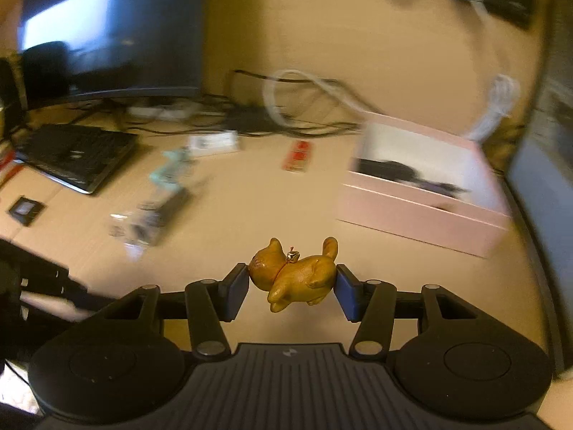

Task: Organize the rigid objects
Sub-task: 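Carry the dog toward the box with the right tool while the left tool drops the bottle in, then drop the orange toy dog into the pink box with the right tool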

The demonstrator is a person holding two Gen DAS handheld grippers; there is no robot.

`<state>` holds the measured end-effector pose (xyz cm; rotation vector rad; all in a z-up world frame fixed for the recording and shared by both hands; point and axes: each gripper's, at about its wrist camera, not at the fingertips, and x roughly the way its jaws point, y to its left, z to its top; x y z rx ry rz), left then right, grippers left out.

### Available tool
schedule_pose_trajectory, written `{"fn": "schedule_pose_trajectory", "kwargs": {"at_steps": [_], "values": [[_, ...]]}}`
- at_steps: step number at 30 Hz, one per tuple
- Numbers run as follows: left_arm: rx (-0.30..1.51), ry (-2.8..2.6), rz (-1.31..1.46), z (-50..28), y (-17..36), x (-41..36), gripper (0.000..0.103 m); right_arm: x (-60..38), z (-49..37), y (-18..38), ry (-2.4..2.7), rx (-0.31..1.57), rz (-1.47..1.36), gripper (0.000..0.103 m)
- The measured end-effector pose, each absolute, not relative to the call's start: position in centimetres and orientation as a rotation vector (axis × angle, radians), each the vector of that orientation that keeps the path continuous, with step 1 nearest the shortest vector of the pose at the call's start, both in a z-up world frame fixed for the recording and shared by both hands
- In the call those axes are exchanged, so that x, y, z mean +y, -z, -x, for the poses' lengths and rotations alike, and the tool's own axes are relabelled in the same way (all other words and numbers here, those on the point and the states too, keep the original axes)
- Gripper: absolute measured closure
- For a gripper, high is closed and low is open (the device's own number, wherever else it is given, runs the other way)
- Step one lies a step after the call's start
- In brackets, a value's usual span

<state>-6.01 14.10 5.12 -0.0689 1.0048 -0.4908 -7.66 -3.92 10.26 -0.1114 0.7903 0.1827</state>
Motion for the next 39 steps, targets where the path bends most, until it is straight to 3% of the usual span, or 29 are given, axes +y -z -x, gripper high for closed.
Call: {"fn": "schedule_pose_trajectory", "kwargs": {"at_steps": [12, 20, 27, 39], "values": [[0.757, 0.519, 0.013, -8.0, -13.7, 2.9, 0.071, -14.8, 10.5, -9.4, 0.008, 0.767, 0.025, 0.051], [0.807, 0.382, 0.094, -15.5, -11.3, 0.8, 0.071, -18.6, 11.8, -8.7, 0.04, 0.765, -0.006, 0.051], [0.76, 0.353, 0.136, -12.2, -11.6, 3.7, 0.071, -18.8, 10.2, -8.1, 0.02, 0.775, -0.008, 0.051], [0.949, 0.283, 0.185, 5.2, -6.8, 11.2, 0.071, -18.3, 0.5, -10.8, -0.057, 0.684, 0.056, 0.051]]}}
